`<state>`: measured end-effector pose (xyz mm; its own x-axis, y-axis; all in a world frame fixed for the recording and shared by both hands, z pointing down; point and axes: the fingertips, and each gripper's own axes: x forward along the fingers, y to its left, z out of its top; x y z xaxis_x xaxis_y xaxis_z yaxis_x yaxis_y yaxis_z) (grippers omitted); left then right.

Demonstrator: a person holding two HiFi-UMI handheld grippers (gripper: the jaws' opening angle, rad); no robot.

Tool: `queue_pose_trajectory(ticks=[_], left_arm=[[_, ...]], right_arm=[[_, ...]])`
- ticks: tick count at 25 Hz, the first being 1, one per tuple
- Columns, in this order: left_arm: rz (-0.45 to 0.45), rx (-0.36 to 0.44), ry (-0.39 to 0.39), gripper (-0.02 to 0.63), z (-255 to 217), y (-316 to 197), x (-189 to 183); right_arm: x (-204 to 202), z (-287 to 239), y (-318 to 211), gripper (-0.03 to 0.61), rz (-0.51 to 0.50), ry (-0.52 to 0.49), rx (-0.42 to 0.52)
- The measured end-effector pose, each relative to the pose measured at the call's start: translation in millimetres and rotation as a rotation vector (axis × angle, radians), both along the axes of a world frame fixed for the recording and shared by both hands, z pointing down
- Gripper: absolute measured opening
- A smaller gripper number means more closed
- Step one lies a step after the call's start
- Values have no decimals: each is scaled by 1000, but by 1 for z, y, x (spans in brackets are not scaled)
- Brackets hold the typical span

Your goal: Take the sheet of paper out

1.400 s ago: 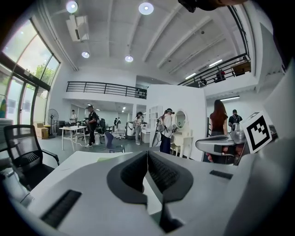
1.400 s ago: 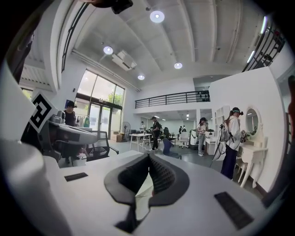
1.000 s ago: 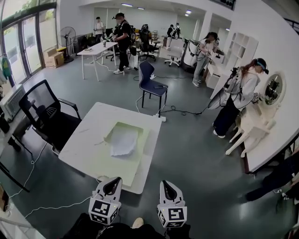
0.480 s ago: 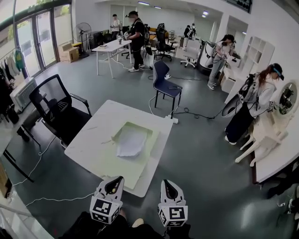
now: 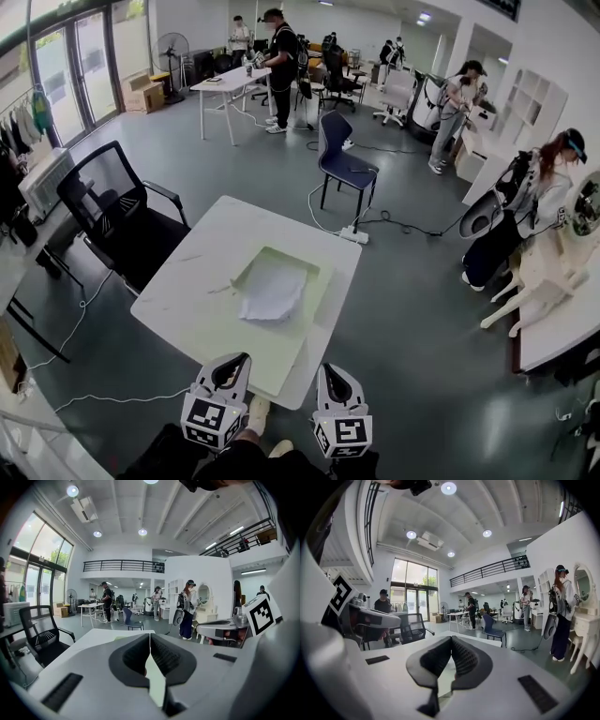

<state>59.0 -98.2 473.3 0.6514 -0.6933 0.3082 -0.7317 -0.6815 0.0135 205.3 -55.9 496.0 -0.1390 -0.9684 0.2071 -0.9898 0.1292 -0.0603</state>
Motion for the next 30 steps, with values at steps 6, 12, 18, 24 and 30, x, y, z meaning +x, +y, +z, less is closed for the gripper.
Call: queue_pose_trajectory(ticks=[6,12,18,24,30], left_arm=[[-21,-67,-6,25,30,-64,-17],[-22,-124,-10,25,58,-127,-30],[-23,-208,-19,25,99,-178,-40],[-24,-264,-35,25,139,-226,-56],[-26,-305,-30,25,163,-250,-62]], right_arm=[[-22,24,-71,17,-41,9,-54],[-44,55,-139,17,-71,7,-122],[-57,92,-194,17,-82,2,-195],[-66,135,-240,17,-73,31,-257],[-71,161,-271,17,-94,129,-311]])
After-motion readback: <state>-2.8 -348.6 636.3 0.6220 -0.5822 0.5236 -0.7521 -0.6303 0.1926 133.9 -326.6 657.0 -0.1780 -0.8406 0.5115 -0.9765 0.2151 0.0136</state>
